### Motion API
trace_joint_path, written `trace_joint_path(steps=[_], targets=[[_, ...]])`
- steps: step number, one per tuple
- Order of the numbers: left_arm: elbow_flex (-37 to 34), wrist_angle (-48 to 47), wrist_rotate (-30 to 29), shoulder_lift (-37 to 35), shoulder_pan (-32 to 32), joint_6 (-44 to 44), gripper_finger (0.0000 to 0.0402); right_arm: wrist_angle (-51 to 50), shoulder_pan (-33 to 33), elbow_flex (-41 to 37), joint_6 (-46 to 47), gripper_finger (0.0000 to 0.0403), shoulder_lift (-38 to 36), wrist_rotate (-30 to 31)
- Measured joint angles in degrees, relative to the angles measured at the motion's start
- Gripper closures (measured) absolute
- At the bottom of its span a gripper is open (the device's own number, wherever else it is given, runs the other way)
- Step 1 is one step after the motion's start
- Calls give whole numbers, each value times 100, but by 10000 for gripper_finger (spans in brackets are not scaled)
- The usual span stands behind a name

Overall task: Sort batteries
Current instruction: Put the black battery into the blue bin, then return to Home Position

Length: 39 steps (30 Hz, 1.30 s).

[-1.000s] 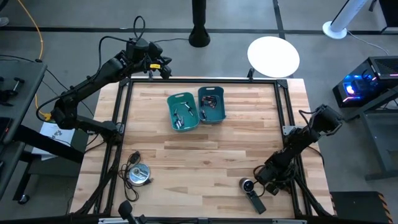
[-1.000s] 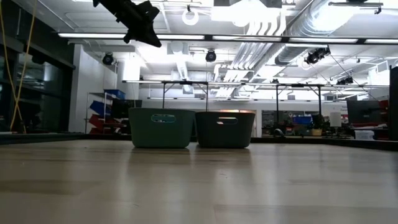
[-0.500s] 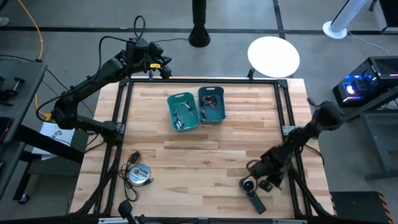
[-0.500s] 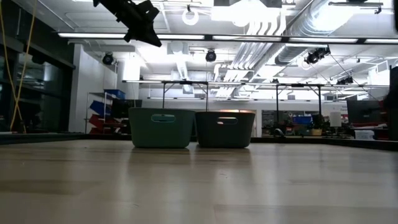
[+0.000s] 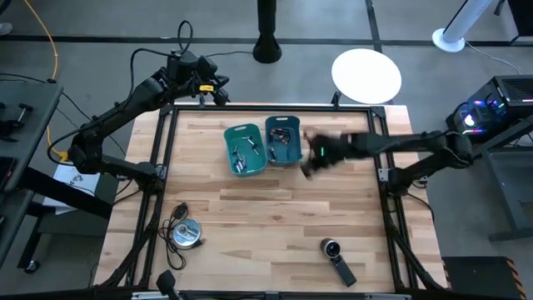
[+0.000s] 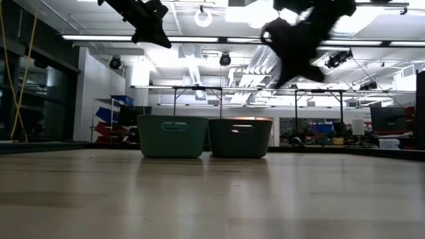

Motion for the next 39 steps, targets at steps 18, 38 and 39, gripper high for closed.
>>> trace_joint_path(steps=[18, 38, 39], targets=[[-1125, -222, 2022, -1486, -548, -1168, 402, 2249, -1816, 360, -1167, 253, 1391, -1106], [-6355, 4517, -320, -4924, -2177, -4222, 402, 652, -2132, -90, -2577, 299, -1492, -2300], [-6542, 4680, -319, -5038, -2177, -4322, 402, 620, -2016, -175, -2353, 328, -1704, -2093]])
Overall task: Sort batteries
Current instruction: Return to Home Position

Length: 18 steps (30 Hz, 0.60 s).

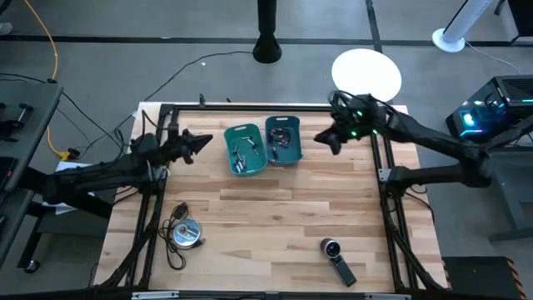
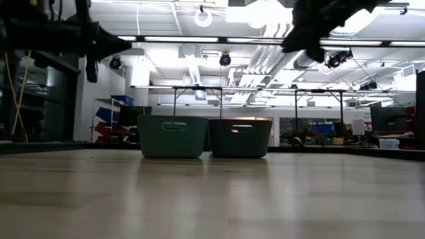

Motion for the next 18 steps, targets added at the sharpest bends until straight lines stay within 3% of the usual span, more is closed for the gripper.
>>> trace_joint_path(steps=[3, 6, 11, 18], targets=[[-522, 727, 34, -329, -66, -187, 402, -75, 424, -217, 760, 390, -590, 751], [-894, 1487, -150, -508, -188, -284, 402, -8, 970, -338, 1524, 387, -1083, 1546], [-920, 1546, -353, -423, -725, -118, 402, 400, 1979, -339, 2199, 399, -1503, 2835], [-920, 1431, -506, -422, -1822, 519, 402, 1190, 3266, -336, 2453, 402, -1213, 4217]])
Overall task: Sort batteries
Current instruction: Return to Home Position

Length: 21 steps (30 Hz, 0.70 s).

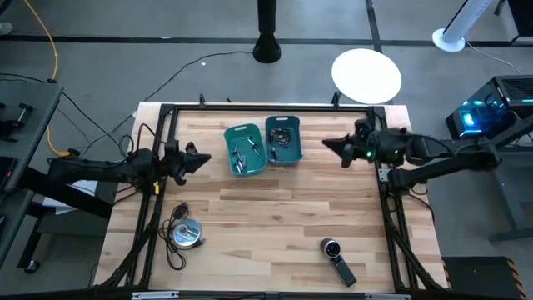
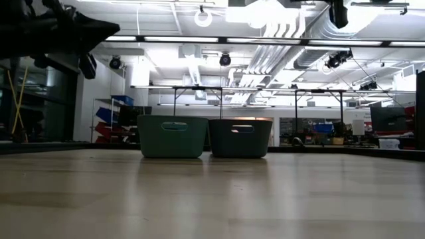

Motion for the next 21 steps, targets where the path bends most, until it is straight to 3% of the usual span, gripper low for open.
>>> trace_joint_path(steps=[4, 10, 17, 19, 21], targets=[[0, -70, -212, -40, -35, 339, 402, -83, 631, -2, 449, 402, 436, 438], [2, -142, 520, -298, 321, 175, 402, -563, 1467, -2, 1233, 403, 710, 946], [7, -374, 675, -479, 697, -338, 402, -1371, 2254, -46, 1595, 403, 614, 2023], [7, -446, 674, -479, 729, -487, 402, -960, 2192, -362, 1465, 403, 571, 2044], [7, -456, 676, -479, 745, -628, 402, 374, 1960, -923, 889, 403, 509, 1761]])
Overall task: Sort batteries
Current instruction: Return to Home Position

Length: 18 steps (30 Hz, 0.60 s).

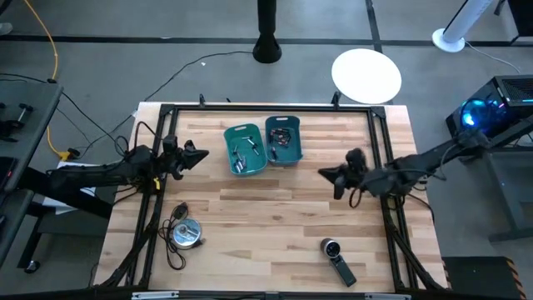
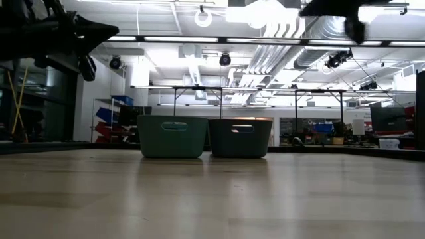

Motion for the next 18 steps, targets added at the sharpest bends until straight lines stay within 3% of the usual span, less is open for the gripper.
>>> trace_joint_path(steps=[4, 7, 11, 18], targets=[[0, 0, 0, 0, -2, -9, 402, 4028, -923, -1546, -1279, 403, 113, -1937], [0, -2, -2, 1, -2, 125, 402, 5584, -1728, -2403, -1784, 403, 193, -2880], [0, -6, -7, 2, -2, 169, 402, 5916, -2420, -3146, -2162, 403, 110, -3323], [0, -24, -9, 2, -2, 172, 402, 4933, -2840, -4057, -2216, 403, 111, -3302]])
